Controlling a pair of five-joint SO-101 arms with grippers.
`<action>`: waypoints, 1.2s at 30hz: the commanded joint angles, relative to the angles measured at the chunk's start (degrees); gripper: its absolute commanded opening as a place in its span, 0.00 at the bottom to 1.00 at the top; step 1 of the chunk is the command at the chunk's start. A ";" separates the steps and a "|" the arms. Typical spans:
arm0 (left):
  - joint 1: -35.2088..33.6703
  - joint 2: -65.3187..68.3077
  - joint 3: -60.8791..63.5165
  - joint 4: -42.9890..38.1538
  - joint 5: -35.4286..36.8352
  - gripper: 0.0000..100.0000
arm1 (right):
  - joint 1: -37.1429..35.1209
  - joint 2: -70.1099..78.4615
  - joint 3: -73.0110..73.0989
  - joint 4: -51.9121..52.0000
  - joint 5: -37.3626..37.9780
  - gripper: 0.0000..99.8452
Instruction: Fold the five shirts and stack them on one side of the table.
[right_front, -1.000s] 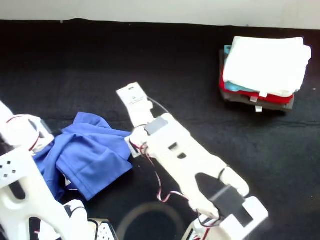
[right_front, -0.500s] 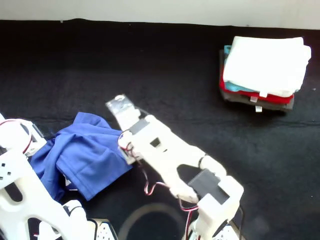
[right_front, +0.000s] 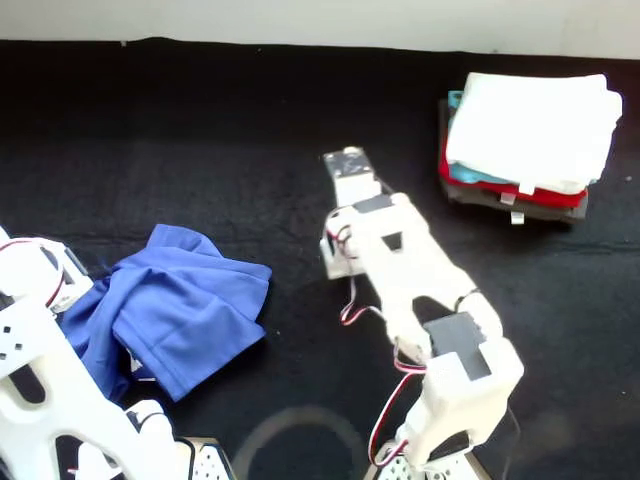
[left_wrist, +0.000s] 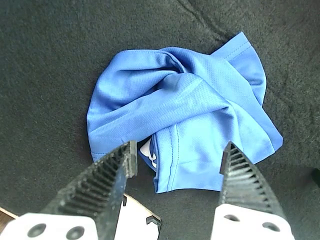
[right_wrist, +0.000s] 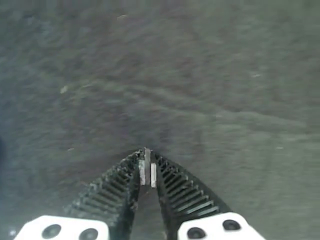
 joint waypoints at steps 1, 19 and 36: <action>0.04 -1.10 -1.36 0.18 -0.35 0.27 | 2.77 -0.66 -5.76 3.91 0.97 0.01; 7.43 -1.01 -1.27 0.35 -0.09 0.27 | 1.71 -2.24 -35.38 32.40 0.62 0.01; -19.21 -1.01 -1.19 0.53 -7.56 0.27 | -33.80 6.37 -35.65 34.59 0.79 0.27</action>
